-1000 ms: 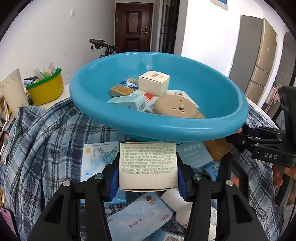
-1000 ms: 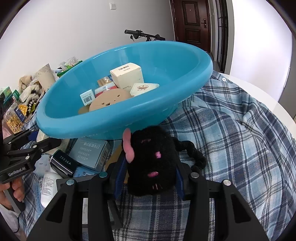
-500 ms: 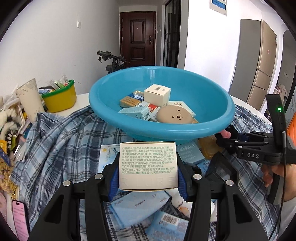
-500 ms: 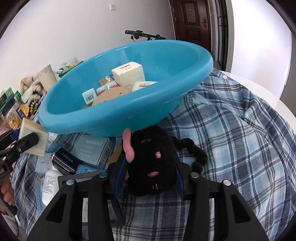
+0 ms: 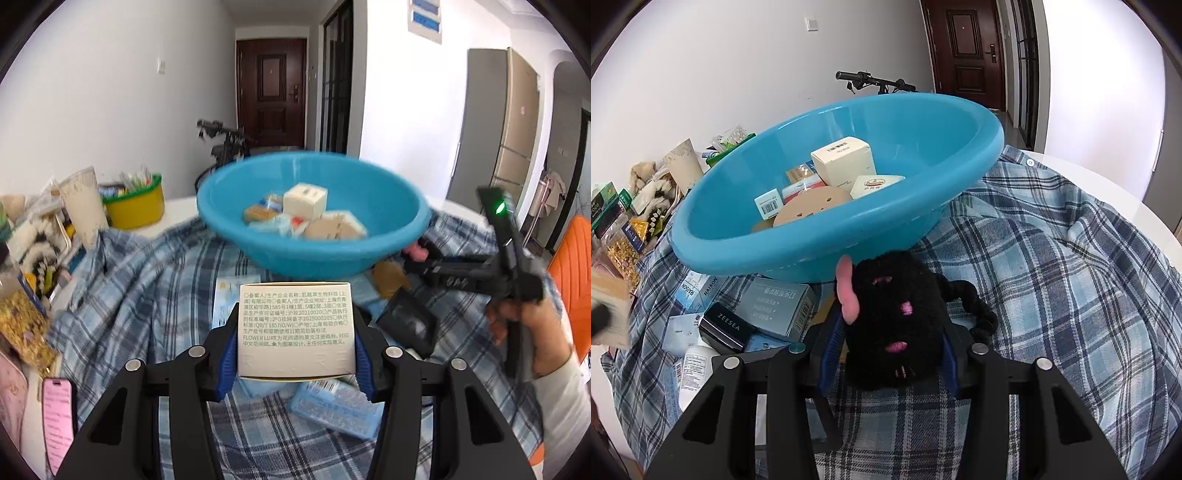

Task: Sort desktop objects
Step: 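Lift the cream box over the basin with the left tool while the right tool holds the plush toy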

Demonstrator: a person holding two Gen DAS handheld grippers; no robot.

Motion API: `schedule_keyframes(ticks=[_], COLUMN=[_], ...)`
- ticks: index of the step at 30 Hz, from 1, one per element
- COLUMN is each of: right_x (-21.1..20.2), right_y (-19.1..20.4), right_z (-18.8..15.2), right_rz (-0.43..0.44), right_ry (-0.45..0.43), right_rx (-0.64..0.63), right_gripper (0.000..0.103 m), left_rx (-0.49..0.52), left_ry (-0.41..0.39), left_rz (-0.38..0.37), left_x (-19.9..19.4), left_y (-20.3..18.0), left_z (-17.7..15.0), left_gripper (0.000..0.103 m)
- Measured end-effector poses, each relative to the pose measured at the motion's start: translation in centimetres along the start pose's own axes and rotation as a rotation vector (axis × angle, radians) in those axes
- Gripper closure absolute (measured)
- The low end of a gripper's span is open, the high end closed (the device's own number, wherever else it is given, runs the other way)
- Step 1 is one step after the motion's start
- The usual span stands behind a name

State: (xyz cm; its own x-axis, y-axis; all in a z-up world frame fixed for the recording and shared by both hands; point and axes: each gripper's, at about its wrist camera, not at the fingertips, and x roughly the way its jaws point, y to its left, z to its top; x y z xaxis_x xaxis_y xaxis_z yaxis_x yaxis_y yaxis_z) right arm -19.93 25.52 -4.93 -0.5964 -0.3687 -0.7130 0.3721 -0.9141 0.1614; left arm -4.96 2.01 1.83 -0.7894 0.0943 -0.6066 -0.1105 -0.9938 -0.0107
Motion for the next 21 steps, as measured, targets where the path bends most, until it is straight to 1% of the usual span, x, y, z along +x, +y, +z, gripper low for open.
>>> schedule_keyframes(ticks=[4, 7, 10, 13, 17, 21], right_x=[0.1, 0.0, 0.1, 0.0, -0.4, -0.4], right_y=[-0.1, -0.1, 0.0, -0.3, -0.6, -0.9], right_z=[-0.1, -0.2, -0.2, -0.1, 0.1, 0.2], right_rz=[0.001, 0.002, 0.000, 0.002, 0.005, 0.002], right_ry=[0.006, 0.004, 0.009, 0.004, -0.008, -0.010], right_rx=[0.000, 0.003, 0.001, 0.012, 0.030, 0.037], right_gripper=[0.059, 0.059, 0.059, 0.059, 0.059, 0.059], left_rx=[0.024, 0.037, 0.060, 0.061, 0.059, 0.026], left_ry=[-0.073, -0.124, -0.158, -0.192, -0.240, -0.266], left_rz=[-0.010, -0.007, -0.006, -0.039, -0.046, -0.098], left_x=[-1.3, -1.5, -1.1, -0.9, -0.5, 0.2], left_y=[-0.9, -1.8, -2.8, -3.7, -4.6, -4.7], left_z=[3.1, 5.8, 8.5, 11.1, 14.1, 16.5], left_gripper=[0.049, 0.049, 0.049, 0.049, 0.049, 0.049])
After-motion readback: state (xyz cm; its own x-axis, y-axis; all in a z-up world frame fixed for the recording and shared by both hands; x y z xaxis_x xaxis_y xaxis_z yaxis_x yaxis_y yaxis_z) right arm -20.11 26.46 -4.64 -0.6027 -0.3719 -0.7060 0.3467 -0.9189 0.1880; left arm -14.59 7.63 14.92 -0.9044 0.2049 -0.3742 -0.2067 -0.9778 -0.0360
